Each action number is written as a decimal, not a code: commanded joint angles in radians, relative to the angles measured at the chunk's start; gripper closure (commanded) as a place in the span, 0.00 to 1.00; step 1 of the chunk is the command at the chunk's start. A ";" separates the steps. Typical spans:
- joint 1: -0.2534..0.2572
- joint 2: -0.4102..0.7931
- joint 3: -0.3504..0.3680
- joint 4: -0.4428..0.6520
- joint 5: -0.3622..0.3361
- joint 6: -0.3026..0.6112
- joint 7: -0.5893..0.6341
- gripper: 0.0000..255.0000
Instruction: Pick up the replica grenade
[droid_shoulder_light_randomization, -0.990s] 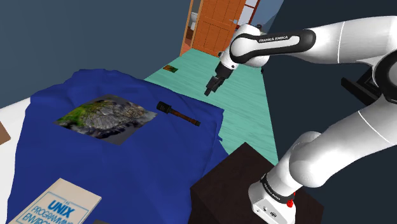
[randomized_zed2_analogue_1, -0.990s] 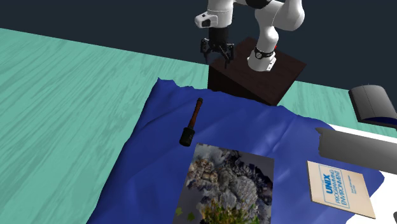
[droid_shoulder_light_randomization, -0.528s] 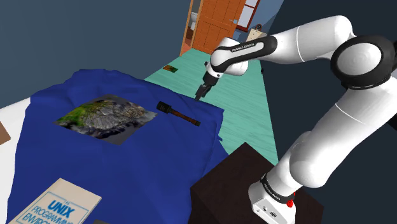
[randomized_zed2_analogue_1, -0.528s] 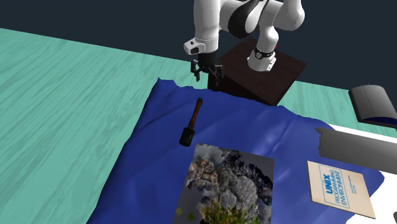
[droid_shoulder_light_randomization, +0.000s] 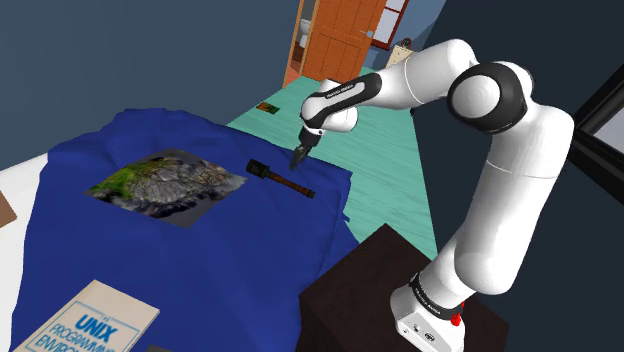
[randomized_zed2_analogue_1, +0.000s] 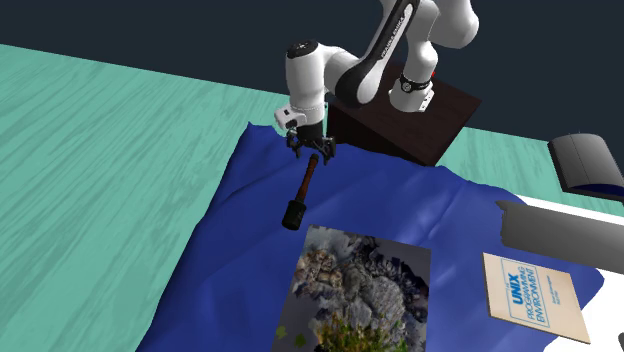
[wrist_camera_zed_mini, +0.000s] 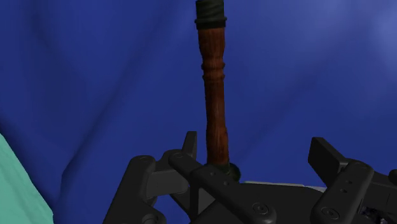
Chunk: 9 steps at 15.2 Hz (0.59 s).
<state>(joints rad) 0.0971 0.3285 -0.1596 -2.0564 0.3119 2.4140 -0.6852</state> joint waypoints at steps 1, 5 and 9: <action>-0.008 0.079 0.012 0.057 0.012 0.013 -0.030 0.00; -0.023 0.237 0.035 0.192 0.020 0.023 -0.071 0.00; -0.029 0.279 0.044 0.207 0.029 0.050 -0.083 0.00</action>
<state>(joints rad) 0.0700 0.5953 -0.1188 -1.8530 0.3380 2.4544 -0.7644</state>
